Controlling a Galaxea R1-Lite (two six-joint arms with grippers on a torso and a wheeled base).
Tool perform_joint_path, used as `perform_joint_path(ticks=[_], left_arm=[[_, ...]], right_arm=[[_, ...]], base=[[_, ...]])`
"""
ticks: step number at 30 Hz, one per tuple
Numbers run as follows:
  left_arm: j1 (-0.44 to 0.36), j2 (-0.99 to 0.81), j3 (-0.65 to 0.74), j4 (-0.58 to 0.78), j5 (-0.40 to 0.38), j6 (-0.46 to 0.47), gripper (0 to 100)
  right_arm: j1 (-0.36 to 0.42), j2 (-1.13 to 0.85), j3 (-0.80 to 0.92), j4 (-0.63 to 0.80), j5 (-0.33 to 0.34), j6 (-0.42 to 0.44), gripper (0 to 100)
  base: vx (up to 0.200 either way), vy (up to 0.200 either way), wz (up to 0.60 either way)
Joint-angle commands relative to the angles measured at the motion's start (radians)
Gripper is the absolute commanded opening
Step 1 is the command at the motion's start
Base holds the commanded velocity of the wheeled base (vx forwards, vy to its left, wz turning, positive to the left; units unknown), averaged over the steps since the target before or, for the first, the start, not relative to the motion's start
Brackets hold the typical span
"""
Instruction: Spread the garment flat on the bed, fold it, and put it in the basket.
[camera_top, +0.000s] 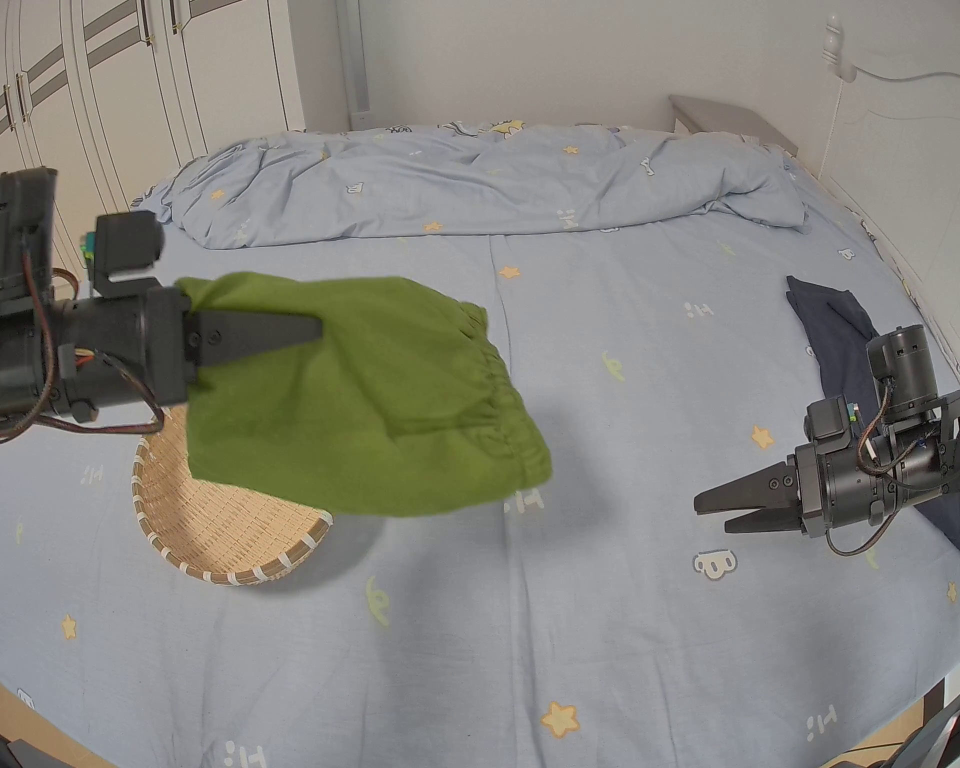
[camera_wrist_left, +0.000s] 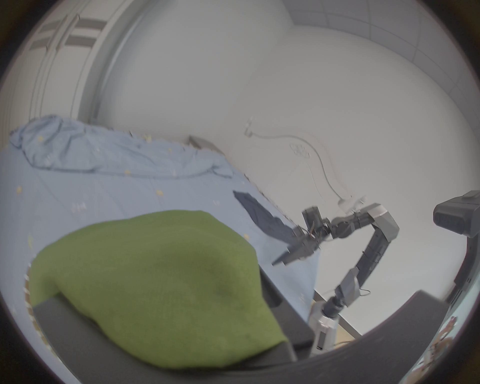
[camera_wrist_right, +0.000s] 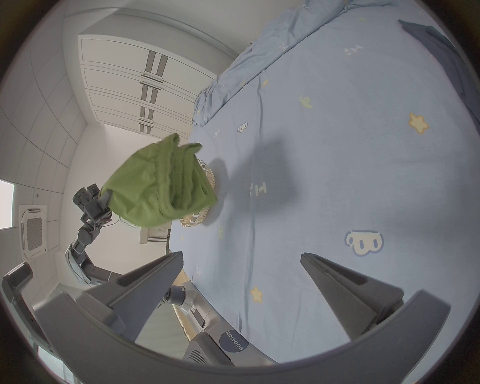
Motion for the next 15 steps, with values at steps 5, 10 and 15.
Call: perform_joint_path(ticks=[5, 10, 15], left_arm=[[0.242, -0.015, 0.034, -0.167, -0.083, -0.04, 0], [0.368, 0.063, -0.006, -0.219, -0.136, -0.066, 0], [0.477, 0.161, -0.073, -0.221, -0.149, -0.072, 0]], right_arm=[[0.0, -0.02, 0.003, -0.002, 0.001, 0.0, 100], [0.0, -0.021, 0.009, -0.005, 0.001, -0.002, 100], [0.0, -0.021, 0.01, -0.005, 0.001, -0.004, 100]], base=[[0.0, 0.0, 0.0], [0.0, 0.0, 0.0], [0.0, 0.0, 0.0]])
